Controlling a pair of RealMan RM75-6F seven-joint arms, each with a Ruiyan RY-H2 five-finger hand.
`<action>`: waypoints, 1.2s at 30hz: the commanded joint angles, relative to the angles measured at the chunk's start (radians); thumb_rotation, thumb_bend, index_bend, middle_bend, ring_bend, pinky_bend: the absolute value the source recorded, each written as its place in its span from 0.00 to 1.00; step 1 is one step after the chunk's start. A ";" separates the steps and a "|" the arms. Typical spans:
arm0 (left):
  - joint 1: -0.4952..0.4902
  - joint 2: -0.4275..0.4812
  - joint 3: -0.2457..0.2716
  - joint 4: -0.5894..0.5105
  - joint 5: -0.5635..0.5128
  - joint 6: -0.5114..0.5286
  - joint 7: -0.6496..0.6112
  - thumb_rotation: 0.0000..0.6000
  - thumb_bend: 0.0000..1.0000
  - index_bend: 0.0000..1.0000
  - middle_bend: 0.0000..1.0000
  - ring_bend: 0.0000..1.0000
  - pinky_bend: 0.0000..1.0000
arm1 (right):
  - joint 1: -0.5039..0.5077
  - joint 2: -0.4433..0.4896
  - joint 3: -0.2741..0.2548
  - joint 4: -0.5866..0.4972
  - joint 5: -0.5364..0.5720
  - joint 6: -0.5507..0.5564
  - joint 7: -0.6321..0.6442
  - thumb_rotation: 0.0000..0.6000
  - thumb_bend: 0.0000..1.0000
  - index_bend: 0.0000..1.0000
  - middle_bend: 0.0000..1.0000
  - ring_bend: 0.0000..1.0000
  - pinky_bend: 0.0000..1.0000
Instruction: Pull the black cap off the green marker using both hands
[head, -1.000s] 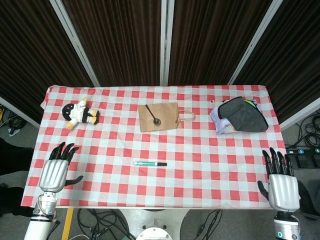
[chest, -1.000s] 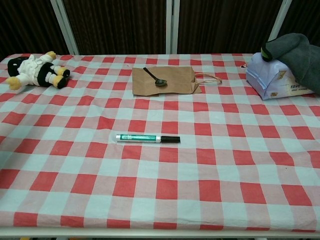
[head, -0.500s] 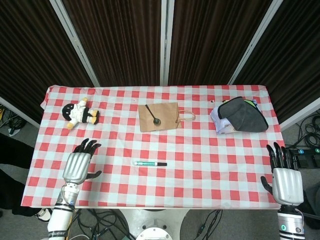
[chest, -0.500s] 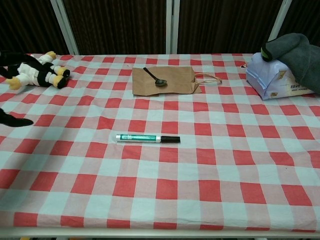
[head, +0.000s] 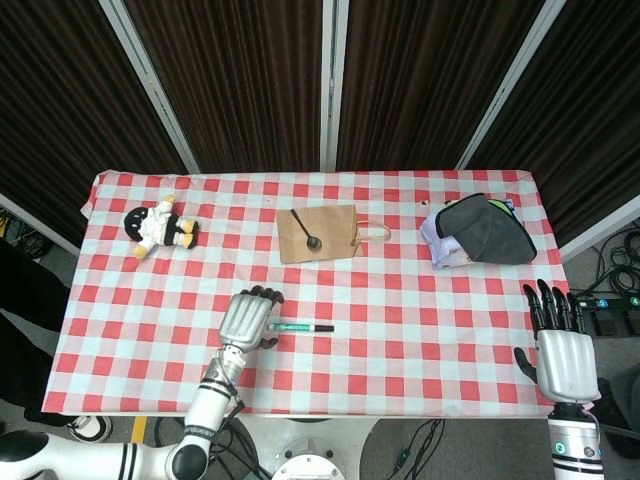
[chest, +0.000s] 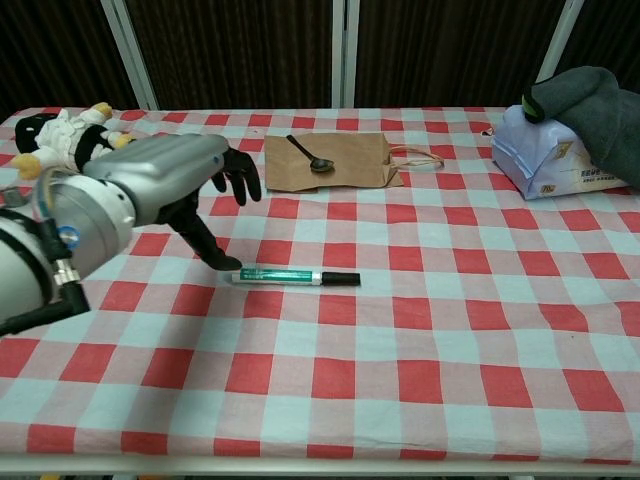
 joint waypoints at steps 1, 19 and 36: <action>-0.104 -0.086 -0.055 0.073 -0.164 -0.007 0.128 1.00 0.00 0.34 0.33 0.28 0.42 | 0.004 0.002 0.003 -0.003 0.011 -0.009 -0.005 1.00 0.11 0.00 0.00 0.00 0.00; -0.309 -0.134 -0.082 0.159 -0.420 0.094 0.309 1.00 0.13 0.43 0.45 0.40 0.51 | 0.017 -0.009 0.007 0.015 0.052 -0.041 0.006 1.00 0.10 0.00 0.00 0.00 0.00; -0.306 -0.155 -0.007 0.260 -0.397 0.068 0.193 1.00 0.20 0.48 0.50 0.44 0.55 | 0.023 -0.020 0.007 0.030 0.070 -0.057 0.011 1.00 0.10 0.00 0.00 0.00 0.00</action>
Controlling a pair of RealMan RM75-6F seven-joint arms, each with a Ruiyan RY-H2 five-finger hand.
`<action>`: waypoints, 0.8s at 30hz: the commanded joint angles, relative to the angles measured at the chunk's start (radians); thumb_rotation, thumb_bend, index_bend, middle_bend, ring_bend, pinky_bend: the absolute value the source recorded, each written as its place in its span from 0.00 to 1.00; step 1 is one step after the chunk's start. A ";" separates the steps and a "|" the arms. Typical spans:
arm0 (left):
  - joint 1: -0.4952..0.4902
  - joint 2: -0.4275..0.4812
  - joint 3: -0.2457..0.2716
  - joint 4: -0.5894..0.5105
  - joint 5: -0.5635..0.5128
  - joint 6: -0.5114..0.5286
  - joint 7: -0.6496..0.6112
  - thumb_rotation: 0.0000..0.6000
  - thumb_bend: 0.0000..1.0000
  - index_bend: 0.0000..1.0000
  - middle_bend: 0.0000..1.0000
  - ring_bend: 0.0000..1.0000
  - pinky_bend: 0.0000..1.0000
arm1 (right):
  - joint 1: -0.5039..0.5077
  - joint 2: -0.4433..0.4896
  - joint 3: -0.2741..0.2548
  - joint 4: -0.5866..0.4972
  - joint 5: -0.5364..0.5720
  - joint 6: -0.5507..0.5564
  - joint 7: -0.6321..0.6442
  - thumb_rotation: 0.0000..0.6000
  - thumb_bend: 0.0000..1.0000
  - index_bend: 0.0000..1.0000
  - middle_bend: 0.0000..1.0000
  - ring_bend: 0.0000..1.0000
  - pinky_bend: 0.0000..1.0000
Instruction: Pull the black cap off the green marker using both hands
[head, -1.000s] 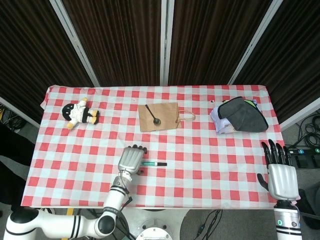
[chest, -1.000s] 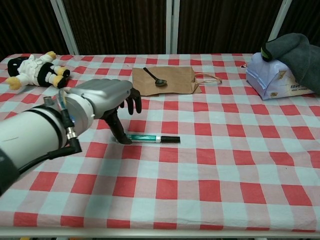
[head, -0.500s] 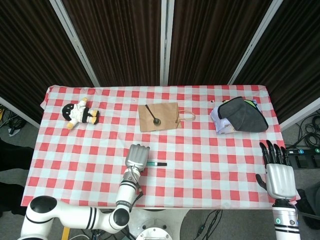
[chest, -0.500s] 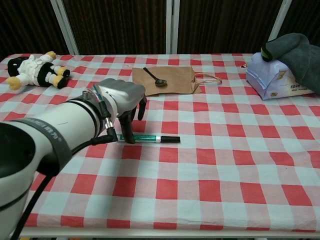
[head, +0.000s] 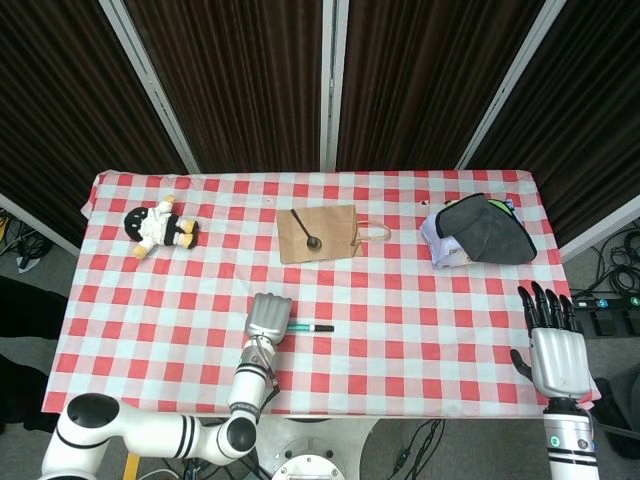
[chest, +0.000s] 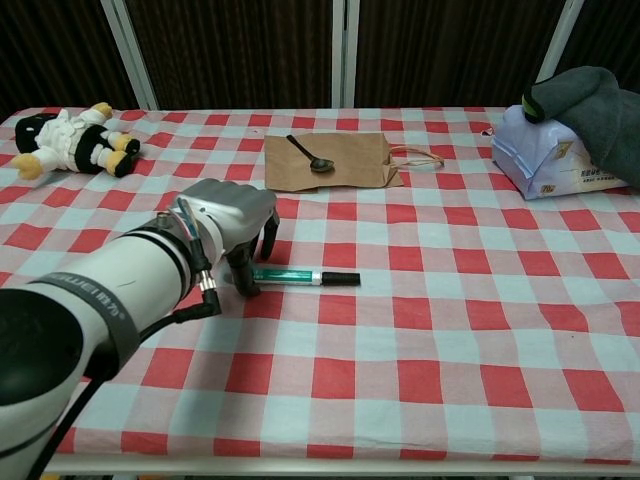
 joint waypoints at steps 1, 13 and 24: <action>-0.002 -0.001 0.004 0.004 0.005 -0.005 -0.010 1.00 0.21 0.49 0.50 0.45 0.55 | 0.000 -0.001 -0.001 0.001 0.002 -0.001 0.000 1.00 0.10 0.00 0.00 0.00 0.00; -0.011 -0.001 -0.002 0.015 -0.006 -0.007 -0.033 1.00 0.26 0.50 0.51 0.46 0.56 | -0.006 0.005 -0.003 0.002 0.005 0.005 0.009 1.00 0.09 0.00 0.00 0.00 0.00; -0.021 -0.004 0.006 0.034 -0.046 -0.021 -0.023 1.00 0.28 0.51 0.52 0.46 0.56 | -0.005 0.009 -0.003 0.004 0.000 0.005 0.026 1.00 0.09 0.00 0.00 0.00 0.00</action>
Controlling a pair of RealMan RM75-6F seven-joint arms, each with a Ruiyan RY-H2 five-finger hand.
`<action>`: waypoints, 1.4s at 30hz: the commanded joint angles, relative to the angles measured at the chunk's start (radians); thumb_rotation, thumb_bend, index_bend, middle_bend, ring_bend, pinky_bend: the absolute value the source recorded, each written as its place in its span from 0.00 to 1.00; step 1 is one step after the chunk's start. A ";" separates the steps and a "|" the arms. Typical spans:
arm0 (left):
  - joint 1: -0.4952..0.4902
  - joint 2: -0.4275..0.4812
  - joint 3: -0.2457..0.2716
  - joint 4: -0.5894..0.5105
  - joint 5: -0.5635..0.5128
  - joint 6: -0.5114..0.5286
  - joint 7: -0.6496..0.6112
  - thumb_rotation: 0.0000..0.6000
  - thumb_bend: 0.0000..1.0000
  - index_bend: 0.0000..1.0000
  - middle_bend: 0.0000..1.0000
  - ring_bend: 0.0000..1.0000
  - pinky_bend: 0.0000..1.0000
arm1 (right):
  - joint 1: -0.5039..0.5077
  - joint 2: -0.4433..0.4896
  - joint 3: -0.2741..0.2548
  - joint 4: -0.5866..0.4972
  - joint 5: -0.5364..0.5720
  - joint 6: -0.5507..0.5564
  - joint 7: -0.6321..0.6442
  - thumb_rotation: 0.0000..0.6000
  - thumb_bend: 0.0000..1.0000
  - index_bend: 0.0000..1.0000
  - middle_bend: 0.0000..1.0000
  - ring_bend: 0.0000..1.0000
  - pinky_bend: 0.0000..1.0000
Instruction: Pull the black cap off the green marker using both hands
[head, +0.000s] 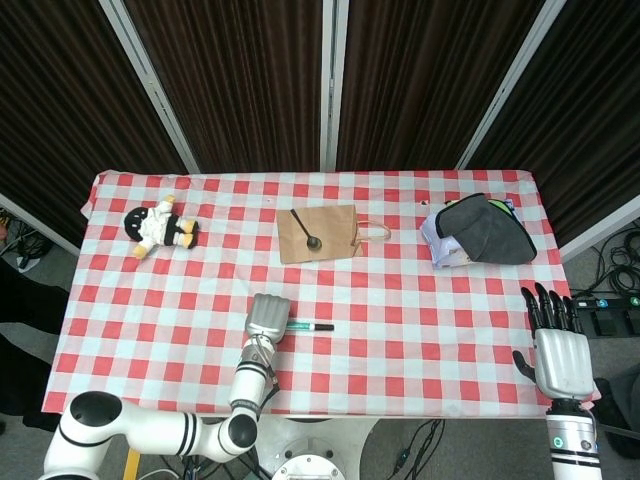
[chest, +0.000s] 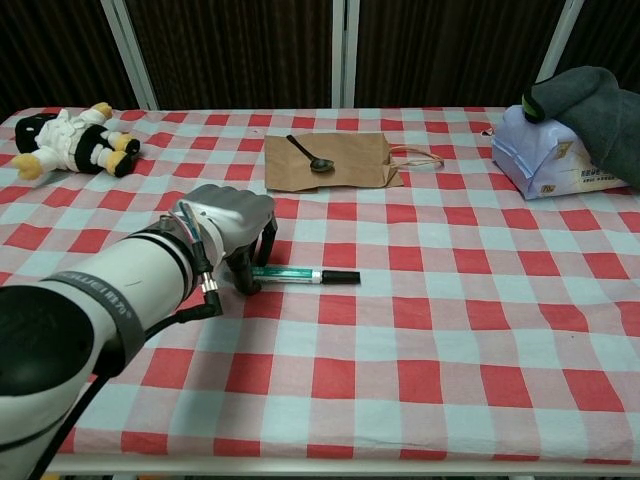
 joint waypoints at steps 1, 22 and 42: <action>-0.002 -0.002 -0.001 0.005 -0.005 -0.003 -0.004 1.00 0.28 0.51 0.52 0.46 0.56 | 0.000 0.002 0.000 -0.001 -0.001 0.001 0.002 1.00 0.09 0.00 0.00 0.00 0.00; -0.012 0.010 -0.005 -0.022 -0.002 0.000 -0.035 1.00 0.37 0.54 0.55 0.49 0.58 | 0.006 0.005 -0.002 -0.006 0.008 -0.015 0.003 1.00 0.09 0.00 0.00 0.00 0.00; -0.069 0.021 -0.050 -0.080 0.019 -0.021 -0.054 1.00 0.38 0.54 0.55 0.49 0.58 | 0.236 -0.108 0.095 0.003 0.069 -0.248 -0.158 1.00 0.24 0.23 0.29 0.04 0.11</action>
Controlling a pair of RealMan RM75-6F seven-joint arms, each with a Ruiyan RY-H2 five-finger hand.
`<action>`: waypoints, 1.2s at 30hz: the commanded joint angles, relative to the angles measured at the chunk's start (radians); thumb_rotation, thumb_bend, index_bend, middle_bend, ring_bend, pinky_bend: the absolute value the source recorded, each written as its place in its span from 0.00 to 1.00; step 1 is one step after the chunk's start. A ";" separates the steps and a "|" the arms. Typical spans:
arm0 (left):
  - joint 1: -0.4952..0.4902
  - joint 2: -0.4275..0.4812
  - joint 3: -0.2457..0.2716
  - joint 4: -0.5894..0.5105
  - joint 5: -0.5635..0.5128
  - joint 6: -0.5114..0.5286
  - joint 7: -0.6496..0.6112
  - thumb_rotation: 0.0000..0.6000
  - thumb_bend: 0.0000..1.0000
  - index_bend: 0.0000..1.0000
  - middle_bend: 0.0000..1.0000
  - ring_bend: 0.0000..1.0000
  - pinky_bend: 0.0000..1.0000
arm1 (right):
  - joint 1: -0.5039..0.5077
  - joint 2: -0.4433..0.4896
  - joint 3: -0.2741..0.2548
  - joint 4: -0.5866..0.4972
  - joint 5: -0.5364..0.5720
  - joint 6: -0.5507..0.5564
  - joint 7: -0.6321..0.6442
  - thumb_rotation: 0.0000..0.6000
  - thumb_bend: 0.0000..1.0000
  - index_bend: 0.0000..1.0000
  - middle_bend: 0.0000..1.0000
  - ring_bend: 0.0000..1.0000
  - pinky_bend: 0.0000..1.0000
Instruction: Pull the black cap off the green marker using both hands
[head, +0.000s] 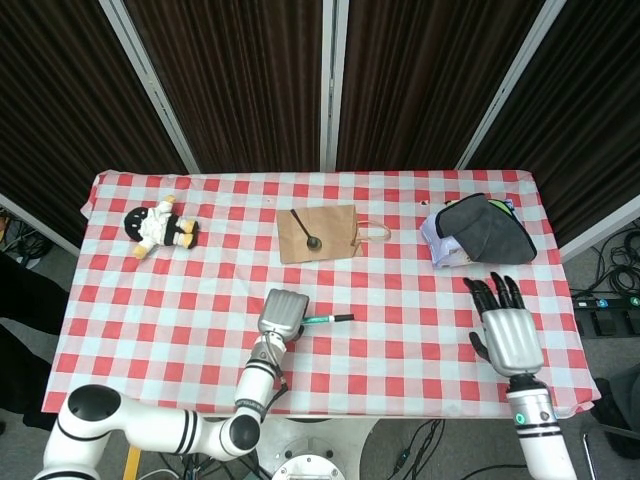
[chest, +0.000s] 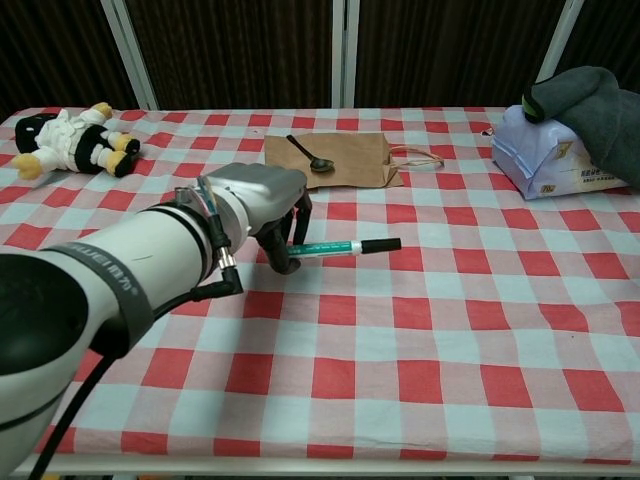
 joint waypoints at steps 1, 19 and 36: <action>-0.030 -0.007 -0.022 0.000 -0.019 -0.002 0.027 1.00 0.38 0.54 0.55 0.49 0.58 | 0.096 -0.069 0.054 0.046 0.057 -0.091 -0.053 1.00 0.24 0.25 0.31 0.05 0.11; -0.122 0.024 -0.081 -0.009 -0.058 0.012 0.058 1.00 0.38 0.55 0.55 0.49 0.58 | 0.358 -0.325 0.112 0.246 0.229 -0.239 -0.157 1.00 0.24 0.37 0.39 0.12 0.14; -0.152 0.046 -0.077 -0.019 -0.071 0.027 0.034 1.00 0.38 0.55 0.55 0.50 0.58 | 0.438 -0.410 0.092 0.324 0.286 -0.258 -0.135 1.00 0.23 0.40 0.41 0.14 0.15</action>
